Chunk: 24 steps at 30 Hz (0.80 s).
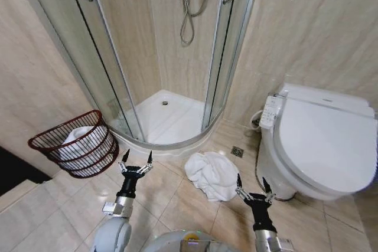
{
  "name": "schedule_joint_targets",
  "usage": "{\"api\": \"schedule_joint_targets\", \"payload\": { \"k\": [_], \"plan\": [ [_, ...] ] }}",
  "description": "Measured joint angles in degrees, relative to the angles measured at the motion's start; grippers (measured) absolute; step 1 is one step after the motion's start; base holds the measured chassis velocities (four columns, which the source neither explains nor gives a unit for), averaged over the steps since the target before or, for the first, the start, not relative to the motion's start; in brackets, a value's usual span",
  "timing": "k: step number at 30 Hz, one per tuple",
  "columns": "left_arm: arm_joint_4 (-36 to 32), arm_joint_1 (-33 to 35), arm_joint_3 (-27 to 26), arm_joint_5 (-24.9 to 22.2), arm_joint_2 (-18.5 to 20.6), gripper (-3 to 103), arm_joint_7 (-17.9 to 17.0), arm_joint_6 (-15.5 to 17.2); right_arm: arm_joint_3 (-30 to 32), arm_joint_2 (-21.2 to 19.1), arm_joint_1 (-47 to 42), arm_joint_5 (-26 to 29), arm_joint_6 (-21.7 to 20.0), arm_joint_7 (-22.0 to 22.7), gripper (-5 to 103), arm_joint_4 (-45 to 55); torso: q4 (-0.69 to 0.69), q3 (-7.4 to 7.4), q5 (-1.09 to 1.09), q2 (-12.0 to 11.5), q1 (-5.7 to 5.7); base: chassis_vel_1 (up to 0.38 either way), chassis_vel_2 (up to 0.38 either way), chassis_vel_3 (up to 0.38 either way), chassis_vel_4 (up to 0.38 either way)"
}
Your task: Discard the used towel into the hamper.
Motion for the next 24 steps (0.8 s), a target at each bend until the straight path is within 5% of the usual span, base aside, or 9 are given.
{"api": "schedule_joint_targets", "payload": {
  "k": [24],
  "plan": [
    [0.89,-1.44,1.09,1.16,0.07,100,-2.57,-2.34,0.82,0.02,-0.37,0.03,-0.1,-1.9,100,0.03,0.0,0.02,0.0,0.02,0.01,0.001,0.046,0.03,-0.016]
  ]
}}
